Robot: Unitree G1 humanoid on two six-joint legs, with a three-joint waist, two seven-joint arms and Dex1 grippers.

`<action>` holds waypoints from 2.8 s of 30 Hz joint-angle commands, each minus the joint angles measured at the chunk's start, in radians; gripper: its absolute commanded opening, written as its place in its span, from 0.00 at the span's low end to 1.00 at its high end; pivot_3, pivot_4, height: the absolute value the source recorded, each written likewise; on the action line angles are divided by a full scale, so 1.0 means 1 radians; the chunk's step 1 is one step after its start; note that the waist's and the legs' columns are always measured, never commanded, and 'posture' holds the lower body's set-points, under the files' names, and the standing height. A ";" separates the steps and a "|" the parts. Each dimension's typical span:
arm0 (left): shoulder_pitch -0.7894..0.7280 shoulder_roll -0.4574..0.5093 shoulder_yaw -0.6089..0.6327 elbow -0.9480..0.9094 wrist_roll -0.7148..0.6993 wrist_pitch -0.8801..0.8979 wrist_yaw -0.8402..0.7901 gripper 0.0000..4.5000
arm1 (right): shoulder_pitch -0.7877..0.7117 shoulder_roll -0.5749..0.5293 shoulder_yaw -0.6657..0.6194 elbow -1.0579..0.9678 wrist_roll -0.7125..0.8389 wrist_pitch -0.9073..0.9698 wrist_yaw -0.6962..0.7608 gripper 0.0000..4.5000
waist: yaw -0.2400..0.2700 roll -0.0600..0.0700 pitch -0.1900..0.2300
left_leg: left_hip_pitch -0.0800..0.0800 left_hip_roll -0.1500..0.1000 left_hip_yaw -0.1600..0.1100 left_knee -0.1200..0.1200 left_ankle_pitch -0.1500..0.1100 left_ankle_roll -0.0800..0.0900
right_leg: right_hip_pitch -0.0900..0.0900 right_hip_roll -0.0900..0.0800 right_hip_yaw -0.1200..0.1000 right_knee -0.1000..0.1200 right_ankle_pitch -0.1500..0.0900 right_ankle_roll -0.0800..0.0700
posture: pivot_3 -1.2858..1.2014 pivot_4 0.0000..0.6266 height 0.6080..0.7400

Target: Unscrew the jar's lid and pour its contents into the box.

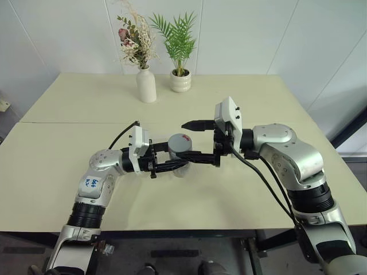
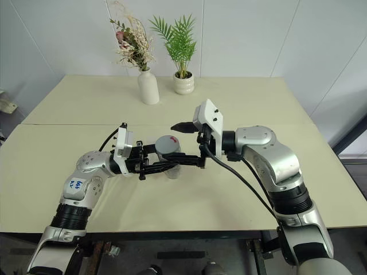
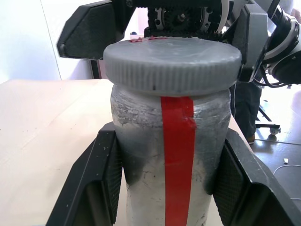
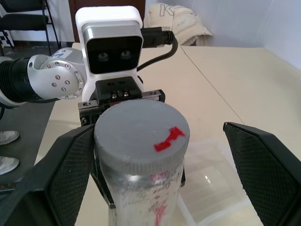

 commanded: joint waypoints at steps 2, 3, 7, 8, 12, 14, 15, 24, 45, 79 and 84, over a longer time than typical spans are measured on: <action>0.005 0.006 0.013 -0.035 -0.019 -0.007 -0.010 0.47 | 0.011 -0.038 -0.072 -0.043 0.015 0.018 -0.033 1.00 | 0.000 0.000 0.000 | 0.000 0.000 0.000 0.000 0.000 0.000 | 0.000 0.000 0.000 0.000 0.000 0.000 | 0.52 0.24 1.00; 0.005 0.005 0.014 -0.035 -0.019 -0.007 -0.010 0.47 | 0.016 -0.044 -0.075 -0.051 0.020 0.023 -0.033 1.00 | 0.000 0.000 0.000 | 0.000 0.000 0.000 0.000 0.000 0.000 | 0.000 0.000 0.000 0.000 0.000 0.000 | 0.52 0.24 1.00; 0.010 0.007 0.016 -0.039 -0.018 -0.008 -0.010 0.47 | 0.046 -0.076 -0.095 -0.096 0.043 0.060 -0.039 1.00 | 0.001 0.000 0.000 | 0.000 0.000 0.000 0.000 0.000 0.000 | 0.000 0.000 0.000 0.000 0.000 0.000 | 0.52 0.24 1.00; 0.011 0.007 0.017 -0.039 -0.018 -0.009 -0.010 0.47 | 0.051 -0.083 -0.099 -0.104 0.050 0.066 -0.041 1.00 | 0.001 0.000 0.000 | 0.000 0.000 0.000 0.000 0.000 0.000 | 0.000 0.000 0.000 0.000 0.000 0.000 | 0.52 0.24 1.00; 0.013 0.007 0.017 -0.043 -0.020 -0.005 -0.013 0.47 | 0.062 -0.081 -0.115 -0.145 0.092 0.093 -0.050 1.00 | -0.001 0.000 0.000 | 0.000 0.000 0.000 0.000 0.000 0.000 | 0.000 0.000 0.000 0.000 0.000 0.000 | 0.52 0.24 1.00; 0.013 0.005 0.015 -0.045 -0.020 -0.005 -0.014 0.47 | 0.060 -0.069 -0.118 -0.159 0.117 0.098 -0.054 1.00 | -0.001 0.000 0.000 | 0.000 0.000 0.000 0.000 0.000 0.000 | 0.000 0.000 0.000 0.000 0.000 0.000 | 0.52 0.24 1.00; 0.013 0.004 0.013 -0.045 -0.020 -0.005 -0.015 0.47 | 0.054 -0.061 -0.116 -0.166 0.128 0.100 -0.057 1.00 | -0.001 0.000 0.000 | 0.000 0.000 0.000 0.000 0.000 0.000 | 0.000 0.000 0.000 0.000 0.000 0.000 | 0.52 0.24 1.00; -0.002 -0.005 0.004 -0.034 -0.015 -0.010 -0.029 0.47 | -0.021 0.026 -0.036 -0.134 0.130 0.076 -0.054 1.00 | -0.001 0.000 0.000 | 0.000 0.000 0.000 0.000 0.000 0.000 | 0.000 0.000 0.000 0.000 0.000 0.000 | 0.52 0.24 1.00; -0.012 -0.021 -0.003 -0.032 -0.012 -0.014 -0.024 0.47 | -0.103 0.133 0.063 0.099 -0.025 -0.095 0.015 1.00 | -0.001 0.000 0.000 | 0.000 0.000 0.000 0.001 0.000 0.000 | 0.000 0.000 0.000 0.000 0.000 0.000 | 0.52 0.24 1.00; -0.003 -0.012 0.007 -0.018 -0.011 -0.015 -0.014 0.47 | 0.012 -0.092 -0.080 -0.038 0.013 0.019 -0.017 1.00 | 0.001 0.000 0.000 | 0.000 0.000 0.000 0.001 0.000 0.000 | 0.000 0.000 0.000 0.000 0.000 0.000 | 0.52 0.24 1.00; -0.004 -0.011 0.008 -0.016 -0.008 -0.016 -0.017 0.47 | 0.030 -0.108 -0.092 -0.062 0.020 0.043 -0.034 1.00 | 0.000 0.000 0.000 | -0.001 0.000 0.000 0.001 0.000 0.000 | 0.000 0.000 0.000 0.000 0.000 0.000 | 0.52 0.24 1.00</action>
